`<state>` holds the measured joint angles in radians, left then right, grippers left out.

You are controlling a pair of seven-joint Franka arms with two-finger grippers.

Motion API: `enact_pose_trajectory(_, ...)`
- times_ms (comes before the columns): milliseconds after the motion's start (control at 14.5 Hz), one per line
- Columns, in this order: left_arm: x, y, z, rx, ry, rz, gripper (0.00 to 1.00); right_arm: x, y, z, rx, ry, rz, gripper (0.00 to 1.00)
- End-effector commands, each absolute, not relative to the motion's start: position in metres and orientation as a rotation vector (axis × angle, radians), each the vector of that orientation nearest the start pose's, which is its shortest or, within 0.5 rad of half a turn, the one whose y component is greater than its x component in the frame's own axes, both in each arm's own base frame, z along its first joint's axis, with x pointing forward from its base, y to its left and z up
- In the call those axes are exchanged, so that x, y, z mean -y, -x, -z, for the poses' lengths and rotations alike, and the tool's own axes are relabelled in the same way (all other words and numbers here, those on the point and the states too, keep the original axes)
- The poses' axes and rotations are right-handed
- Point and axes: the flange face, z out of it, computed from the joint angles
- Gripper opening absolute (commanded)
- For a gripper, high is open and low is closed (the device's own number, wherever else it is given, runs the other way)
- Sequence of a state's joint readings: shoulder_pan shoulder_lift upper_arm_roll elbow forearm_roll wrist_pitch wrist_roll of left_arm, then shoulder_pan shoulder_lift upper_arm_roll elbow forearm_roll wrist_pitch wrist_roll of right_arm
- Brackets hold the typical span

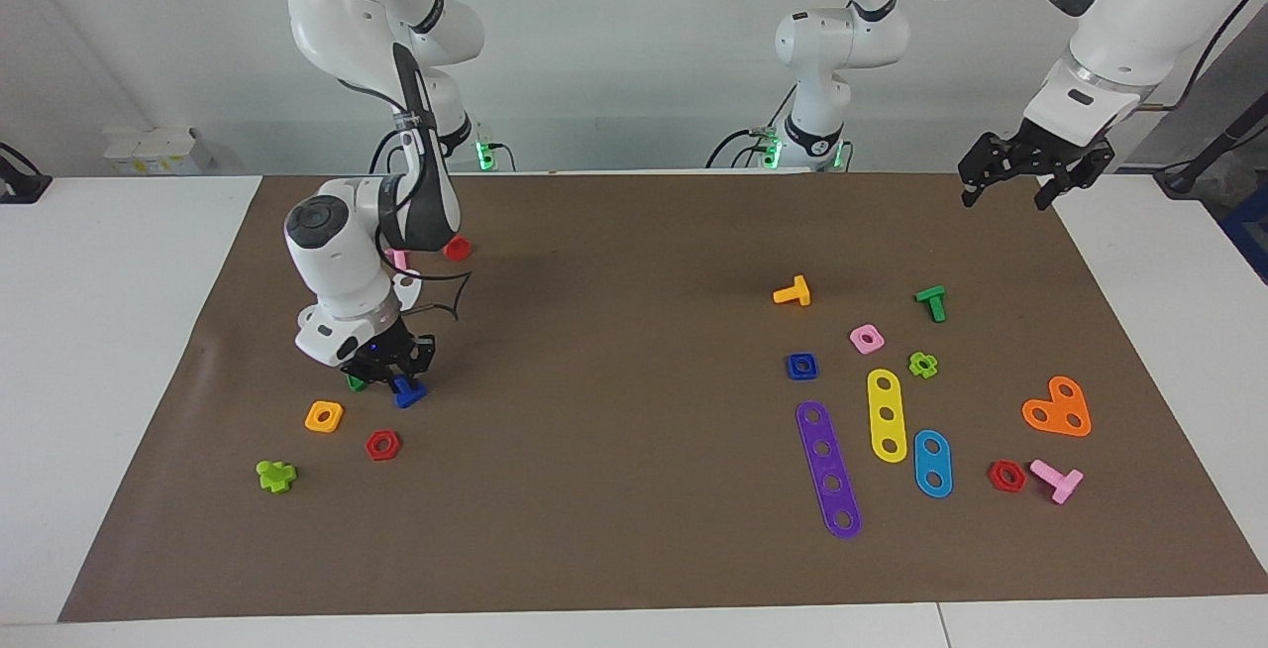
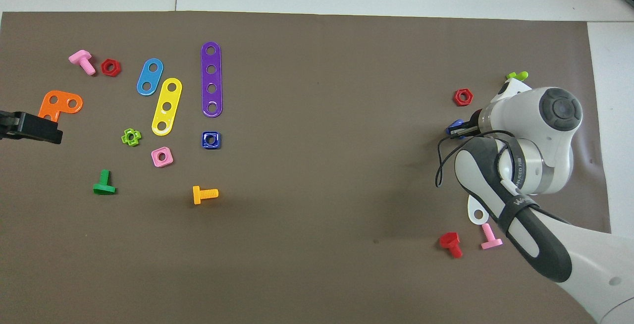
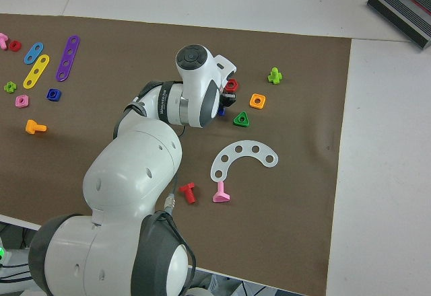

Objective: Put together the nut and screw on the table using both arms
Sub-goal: 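Carry the blue bolt toward the table centre and set it down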

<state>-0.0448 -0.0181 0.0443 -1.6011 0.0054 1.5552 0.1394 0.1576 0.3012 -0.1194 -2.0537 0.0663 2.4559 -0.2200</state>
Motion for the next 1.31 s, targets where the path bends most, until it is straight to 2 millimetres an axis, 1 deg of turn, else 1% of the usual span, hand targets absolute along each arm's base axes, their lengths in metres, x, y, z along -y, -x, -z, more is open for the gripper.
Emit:
enact_pose_trajectory(0, -0.003, -0.545, -0.622, -0.208, 3.148, -0.020, 1.00, -0.023, -0.598, -0.300, 0.322, 3.103, 0.140, 0.00)
enact_pose_trajectory(207, -0.003, -0.545, -0.623, -0.205, 3.148, -0.011, 1.00, -0.024, -0.604, -0.310, 0.315, 3.101, 0.137, 0.00)
enact_pose_trajectory(276, -0.003, -0.545, -0.623, -0.208, 3.147, -0.011, 1.00, -0.030, -0.609, -0.321, 0.299, 3.099, 0.149, 0.00)
enact_pose_trajectory(346, -0.002, -0.545, -0.623, -0.210, 3.147, -0.011, 1.00, -0.035, -0.615, -0.335, 0.225, 3.097, 0.155, 0.00)
enact_pose_trajectory(415, -0.001, -0.545, -0.622, -0.213, 3.147, -0.013, 1.00, -0.050, -0.622, -0.353, 0.149, 3.093, 0.168, 0.00)
enact_pose_trajectory(553, 0.000, -0.545, -0.623, -0.215, 3.147, -0.011, 1.00, -0.097, -0.631, -0.382, 0.064, 3.079, 0.185, 0.00)
enact_pose_trajectory(760, 0.000, -0.545, -0.622, -0.215, 3.147, -0.016, 1.00, -0.171, -0.632, -0.401, -0.044, 3.047, 0.264, 0.00)
enact_pose_trajectory(829, -0.001, -0.545, -0.623, -0.215, 3.147, -0.018, 1.00, -0.198, -0.632, -0.405, -0.065, 3.036, 0.273, 0.00)
enact_pose_trajectory(898, 0.001, -0.545, -0.623, -0.220, 3.147, -0.018, 1.00, -0.226, -0.630, -0.407, -0.082, 3.030, 0.283, 0.00)
enact_pose_trajectory(1037, 0.002, -0.544, -0.623, -0.215, 3.144, -0.026, 1.00, -0.269, -0.630, -0.408, -0.160, 3.006, 0.301, 0.00)
enact_pose_trajectory(1106, 0.002, -0.544, -0.625, -0.213, 3.144, -0.016, 1.00, -0.295, -0.629, -0.405, -0.185, 2.997, 0.301, 0.00)
enact_pose_trajectory(1175, 0.003, -0.544, -0.623, -0.215, 3.144, -0.014, 1.00, -0.321, -0.627, -0.398, -0.210, 2.989, 0.294, 0.00)
enact_pose_trajectory(1244, 0.002, -0.544, -0.623, -0.213, 3.146, -0.013, 1.00, -0.346, -0.623, -0.386, -0.236, 2.989, 0.278, 0.00)
